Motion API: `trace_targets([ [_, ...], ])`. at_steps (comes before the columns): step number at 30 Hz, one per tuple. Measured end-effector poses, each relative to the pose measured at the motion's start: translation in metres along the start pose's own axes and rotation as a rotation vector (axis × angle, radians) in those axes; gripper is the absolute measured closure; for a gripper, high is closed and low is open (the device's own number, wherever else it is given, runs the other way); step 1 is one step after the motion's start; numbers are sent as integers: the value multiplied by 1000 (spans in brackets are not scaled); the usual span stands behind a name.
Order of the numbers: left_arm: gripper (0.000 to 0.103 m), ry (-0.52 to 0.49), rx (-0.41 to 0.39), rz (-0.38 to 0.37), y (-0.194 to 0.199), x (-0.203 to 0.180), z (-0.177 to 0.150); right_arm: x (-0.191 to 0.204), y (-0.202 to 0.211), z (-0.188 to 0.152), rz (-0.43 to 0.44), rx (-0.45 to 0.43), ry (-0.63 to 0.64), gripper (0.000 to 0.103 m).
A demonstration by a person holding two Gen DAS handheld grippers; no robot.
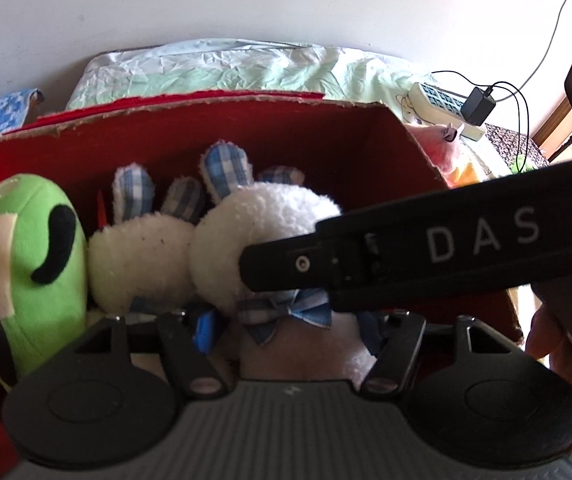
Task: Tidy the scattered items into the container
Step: 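Lower the second white bunny into the box beside the first bunny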
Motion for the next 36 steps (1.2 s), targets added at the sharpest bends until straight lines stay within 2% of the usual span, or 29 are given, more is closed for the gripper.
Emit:
trace_targets([
  [10,34,53,23,17,-6,1,2,7,-12,-1,-80,-1,90,39],
  [15,34,55,30,48,-4,1,0,6,-18,-1,-69,-6,104,39],
  [26,35,95,42,38,-3,5,-7,7,-19,-7,-76,19,85,35],
  [36,34,121,35,23,-1,9,-10,6,5,-5,-23,3,-3,35],
])
Point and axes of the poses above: each gripper's, at about its wrist camera, not at the fingertips, and y roughly against the way its jaws point, x to its left, z to its top, the point moved 5 cm from there along -y, roughly the way its jaws point, and after that the axes turned 3 degrees about -z, right-handed, at the moved point
